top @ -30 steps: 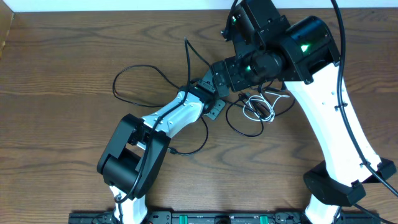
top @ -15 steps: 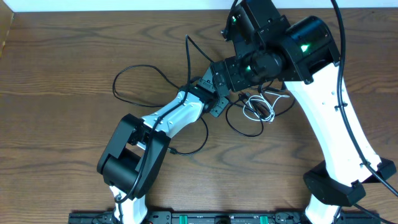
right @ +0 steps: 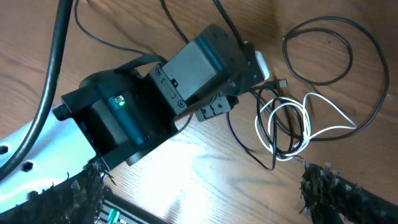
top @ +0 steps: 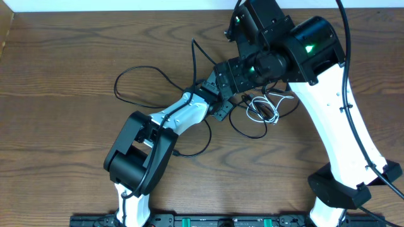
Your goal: Untangle cables
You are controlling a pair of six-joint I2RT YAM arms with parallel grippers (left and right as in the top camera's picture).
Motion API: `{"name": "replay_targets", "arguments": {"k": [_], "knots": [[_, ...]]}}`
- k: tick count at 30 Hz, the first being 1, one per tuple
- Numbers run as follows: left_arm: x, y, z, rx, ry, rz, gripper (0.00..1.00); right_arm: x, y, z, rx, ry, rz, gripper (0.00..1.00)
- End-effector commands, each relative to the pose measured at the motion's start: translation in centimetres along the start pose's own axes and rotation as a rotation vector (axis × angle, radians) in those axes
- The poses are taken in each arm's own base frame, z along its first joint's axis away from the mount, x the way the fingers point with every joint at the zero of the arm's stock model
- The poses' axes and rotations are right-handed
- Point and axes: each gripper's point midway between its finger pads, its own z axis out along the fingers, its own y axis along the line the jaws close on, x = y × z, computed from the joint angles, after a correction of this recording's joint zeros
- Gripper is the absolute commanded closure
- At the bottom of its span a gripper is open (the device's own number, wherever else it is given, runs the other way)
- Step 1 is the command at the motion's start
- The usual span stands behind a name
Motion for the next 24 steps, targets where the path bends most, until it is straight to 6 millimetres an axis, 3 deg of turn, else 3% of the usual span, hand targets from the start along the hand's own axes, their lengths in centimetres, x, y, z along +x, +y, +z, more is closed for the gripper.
{"name": "replay_targets", "arguments": {"k": [1,4,13,19,24], "knots": [[1.3,0.4,1.2,0.013,0.043,-0.008,0.56,0.0,-0.4,0.1,0.013,0.002,-0.008,0.01],[1.4,1.1,1.2,0.006,0.045,-0.024,0.61,0.0,-0.4,0.1,0.013,0.002,-0.007,0.01],[1.5,3.6,1.0,-0.017,0.029,-0.074,0.59,0.0,-0.3,0.1,0.01,0.003,-0.007,0.01],[1.9,3.6,1.2,-0.015,0.04,-0.076,0.58,0.0,-0.3,0.1,0.01,0.003,-0.007,0.01],[3.8,3.2,2.4,0.001,0.111,-0.081,0.59,0.0,-0.3,0.1,0.011,0.003,0.001,0.01]]}}
